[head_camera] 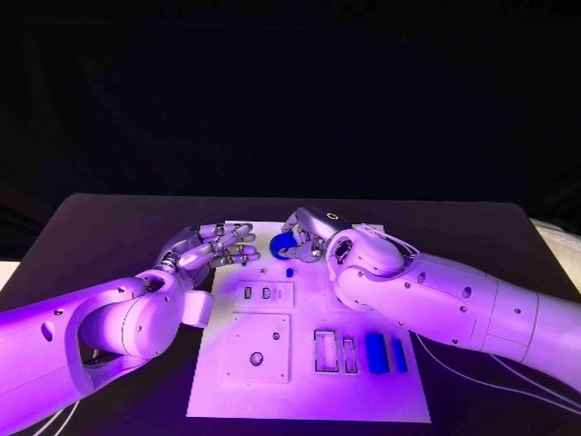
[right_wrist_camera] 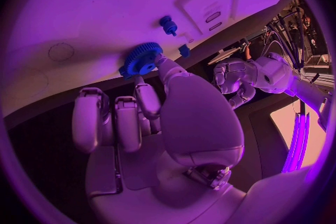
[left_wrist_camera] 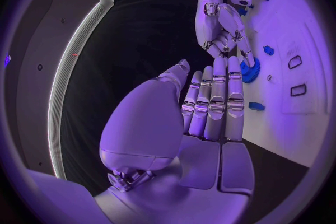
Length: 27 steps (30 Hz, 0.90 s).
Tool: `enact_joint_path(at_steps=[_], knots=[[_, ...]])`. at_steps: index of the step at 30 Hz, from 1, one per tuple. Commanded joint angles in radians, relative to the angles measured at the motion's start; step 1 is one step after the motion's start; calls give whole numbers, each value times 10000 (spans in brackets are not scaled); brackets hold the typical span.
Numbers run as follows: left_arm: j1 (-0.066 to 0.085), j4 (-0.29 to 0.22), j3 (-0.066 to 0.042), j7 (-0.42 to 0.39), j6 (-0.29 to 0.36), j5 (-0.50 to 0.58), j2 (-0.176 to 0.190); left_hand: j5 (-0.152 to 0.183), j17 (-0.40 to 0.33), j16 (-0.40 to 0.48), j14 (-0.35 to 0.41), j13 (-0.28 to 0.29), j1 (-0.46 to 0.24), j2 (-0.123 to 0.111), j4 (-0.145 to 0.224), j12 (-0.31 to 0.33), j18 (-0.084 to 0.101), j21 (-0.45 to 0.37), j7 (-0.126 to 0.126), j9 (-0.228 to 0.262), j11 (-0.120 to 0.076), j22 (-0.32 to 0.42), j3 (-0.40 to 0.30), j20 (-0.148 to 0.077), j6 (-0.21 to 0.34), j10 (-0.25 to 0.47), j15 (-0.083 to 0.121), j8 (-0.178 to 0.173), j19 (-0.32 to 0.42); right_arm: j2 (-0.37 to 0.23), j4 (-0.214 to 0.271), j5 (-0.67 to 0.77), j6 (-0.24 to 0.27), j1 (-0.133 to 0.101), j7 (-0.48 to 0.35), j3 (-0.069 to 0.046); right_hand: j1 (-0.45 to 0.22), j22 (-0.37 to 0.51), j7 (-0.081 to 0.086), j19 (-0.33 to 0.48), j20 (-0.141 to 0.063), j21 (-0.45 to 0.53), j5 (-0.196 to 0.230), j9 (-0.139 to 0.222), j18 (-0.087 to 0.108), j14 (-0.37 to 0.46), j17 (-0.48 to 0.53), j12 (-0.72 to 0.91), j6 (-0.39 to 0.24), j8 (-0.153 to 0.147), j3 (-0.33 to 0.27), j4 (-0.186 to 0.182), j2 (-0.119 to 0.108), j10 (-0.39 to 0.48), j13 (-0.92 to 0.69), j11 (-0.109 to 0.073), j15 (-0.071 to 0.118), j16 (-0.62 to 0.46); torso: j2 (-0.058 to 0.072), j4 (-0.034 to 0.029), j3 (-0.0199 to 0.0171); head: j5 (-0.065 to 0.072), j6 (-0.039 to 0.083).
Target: Assemble the parts on the task board
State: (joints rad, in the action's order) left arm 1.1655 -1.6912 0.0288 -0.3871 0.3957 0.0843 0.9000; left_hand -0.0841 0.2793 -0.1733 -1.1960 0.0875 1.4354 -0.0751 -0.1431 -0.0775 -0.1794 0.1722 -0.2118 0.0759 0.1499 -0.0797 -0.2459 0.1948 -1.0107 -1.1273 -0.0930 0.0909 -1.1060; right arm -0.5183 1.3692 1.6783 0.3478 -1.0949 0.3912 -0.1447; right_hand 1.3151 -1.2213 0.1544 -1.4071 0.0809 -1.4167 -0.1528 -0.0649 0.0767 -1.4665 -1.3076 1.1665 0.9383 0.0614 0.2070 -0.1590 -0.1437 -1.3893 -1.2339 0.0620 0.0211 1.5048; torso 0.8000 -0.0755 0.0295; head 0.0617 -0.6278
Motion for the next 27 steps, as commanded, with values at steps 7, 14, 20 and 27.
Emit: enact_joint_path(at_steps=[7, 14, 20, 27], knots=[[12, -29, -9, -75, -187, 30, -9, 15, 10, 41, 41, -15, 53, 30, 42, 52, -12, -40, 10, 14, -23, 11, -20, 6, 34, 60, 34, -36, -57, -4, 20, -267, -288, 9, -315, 7, -161, -11, -44, 14, 99, 47, -484, -60, -63, -731, -1024, 25, 66, 71, -714, -440, -55, 25, -45, -16, -64, -20, 3, -1, -2, 21, -8], [12, -30, -9, -49, -152, 50, -5, 18, 21, 46, 41, -17, 35, 31, 42, 54, -10, -44, 6, 14, -20, 10, -26, 6, 37, 62, 31, -38, -58, -50, 23, -611, -446, 14, -331, 8, -463, -53, -96, -6, 70, 27, -1174, -83, -71, -741, -1073, 140, 288, 104, -1004, -880, 105, -36, -144, -56, -31, 1, 7, 8, 0, 24, -9], [12, -25, -9, -44, -146, 53, -6, 18, 21, 46, 41, -17, 35, 31, 42, 54, -10, -44, 6, 14, -20, 10, -26, 6, 37, 62, 31, -38, -58, -124, 15, -793, -448, 25, -234, 8, -648, -89, -122, -25, 53, 8, -1453, -88, -77, -748, -1105, 202, 389, 115, -1094, -1101, 223, -69, -198, -78, -13, 15, 6, -4, -3, 11, -38], [12, -10, -9, -44, -148, 54, -9, 18, 21, 46, 41, -17, 35, 31, 42, 54, -10, -44, 6, 14, -20, 10, -26, 6, 37, 62, 31, -38, -58, -239, 22, -585, 272, 65, -335, 8, -463, -213, -129, -87, 37, -52, -1868, -68, -102, -769, -1209, 239, 378, 69, -1091, -1064, 212, -83, -237, -91, 1, 60, 4, -4, 3, 38, -42]])
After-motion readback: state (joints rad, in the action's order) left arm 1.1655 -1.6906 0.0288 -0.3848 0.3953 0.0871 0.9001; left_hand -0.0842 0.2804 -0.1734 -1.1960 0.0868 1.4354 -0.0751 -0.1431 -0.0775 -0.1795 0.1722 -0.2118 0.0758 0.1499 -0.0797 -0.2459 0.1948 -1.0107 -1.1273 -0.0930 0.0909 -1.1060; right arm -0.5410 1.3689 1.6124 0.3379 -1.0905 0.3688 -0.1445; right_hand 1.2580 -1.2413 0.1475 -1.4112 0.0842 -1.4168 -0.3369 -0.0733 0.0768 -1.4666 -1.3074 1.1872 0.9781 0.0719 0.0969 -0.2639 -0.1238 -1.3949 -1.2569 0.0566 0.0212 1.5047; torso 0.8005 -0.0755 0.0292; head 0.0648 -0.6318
